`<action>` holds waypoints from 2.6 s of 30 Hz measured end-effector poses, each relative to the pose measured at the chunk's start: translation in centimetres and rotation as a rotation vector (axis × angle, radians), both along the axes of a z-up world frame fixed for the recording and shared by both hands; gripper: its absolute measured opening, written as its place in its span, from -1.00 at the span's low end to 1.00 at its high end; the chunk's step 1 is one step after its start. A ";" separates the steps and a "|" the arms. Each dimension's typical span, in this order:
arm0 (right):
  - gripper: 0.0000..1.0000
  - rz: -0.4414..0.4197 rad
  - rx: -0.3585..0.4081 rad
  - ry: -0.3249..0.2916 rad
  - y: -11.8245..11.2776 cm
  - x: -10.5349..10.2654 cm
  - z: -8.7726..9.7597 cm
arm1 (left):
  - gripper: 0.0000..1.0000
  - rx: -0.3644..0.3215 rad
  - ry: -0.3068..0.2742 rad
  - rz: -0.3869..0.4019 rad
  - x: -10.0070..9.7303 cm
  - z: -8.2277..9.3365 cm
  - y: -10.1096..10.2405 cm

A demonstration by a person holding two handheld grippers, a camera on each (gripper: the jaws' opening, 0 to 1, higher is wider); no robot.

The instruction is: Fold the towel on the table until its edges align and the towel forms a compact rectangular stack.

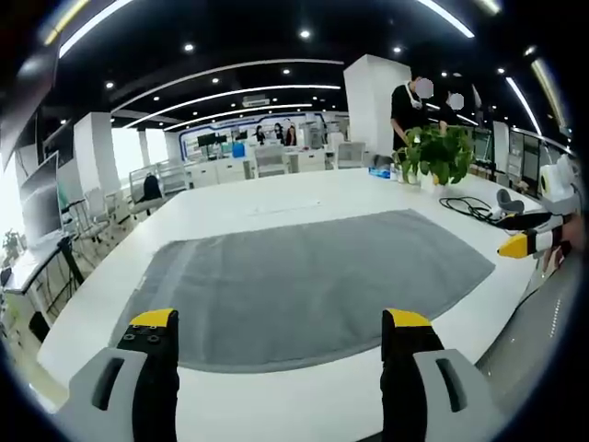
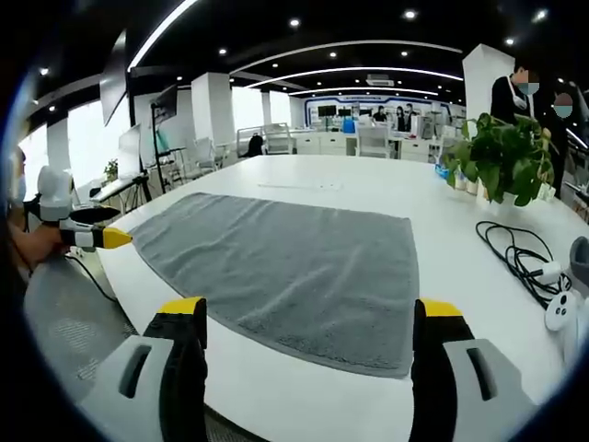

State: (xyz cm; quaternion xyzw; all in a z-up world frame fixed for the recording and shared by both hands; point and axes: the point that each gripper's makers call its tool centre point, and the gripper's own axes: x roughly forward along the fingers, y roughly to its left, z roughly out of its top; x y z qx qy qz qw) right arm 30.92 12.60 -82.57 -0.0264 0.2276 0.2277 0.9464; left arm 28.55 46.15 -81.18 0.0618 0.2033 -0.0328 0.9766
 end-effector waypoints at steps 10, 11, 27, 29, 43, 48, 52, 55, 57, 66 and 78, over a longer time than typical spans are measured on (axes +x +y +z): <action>0.86 -0.006 -0.003 -0.002 -0.1 0.0 0.0 | 0.84 -0.007 -0.003 0.002 0.3 -0.5 0.6; 0.86 -0.006 -0.003 -0.002 -0.1 0.0 0.0 | 0.84 -0.007 -0.002 0.003 0.3 -0.5 0.6; 0.87 -0.020 0.006 -0.009 -0.3 0.1 0.3 | 0.84 -0.006 -0.010 0.005 0.2 -0.4 0.6; 0.87 -0.016 0.004 -0.009 -0.3 0.1 0.3 | 0.84 -0.005 -0.012 0.007 0.2 -0.4 0.6; 0.88 -0.024 0.017 0.002 -0.4 0.1 0.2 | 0.84 0.001 -0.001 -0.001 0.1 -0.4 0.3; 0.87 -0.017 0.011 -0.001 -0.4 0.1 0.2 | 0.84 0.007 0.008 -0.006 0.1 -0.5 0.3; 0.89 -0.014 0.013 -0.002 -0.3 0.1 0.2 | 0.84 0.007 0.007 -0.006 0.1 -0.4 0.2; 0.90 -0.010 0.009 -0.005 -0.3 0.1 0.2 | 0.84 0.008 0.007 -0.007 0.1 -0.4 0.2; 0.90 -0.009 0.010 -0.008 -0.2 0.1 0.3 | 0.84 0.009 0.009 -0.006 0.1 -0.5 0.3; 0.96 -0.019 0.027 -0.002 -0.2 0.0 0.4 | 0.84 0.014 0.013 -0.013 0.1 -0.4 0.2; 0.85 -0.006 0.030 -0.004 -0.4 0.1 0.8 | 0.84 0.045 0.032 -0.035 -0.2 -0.2 -0.5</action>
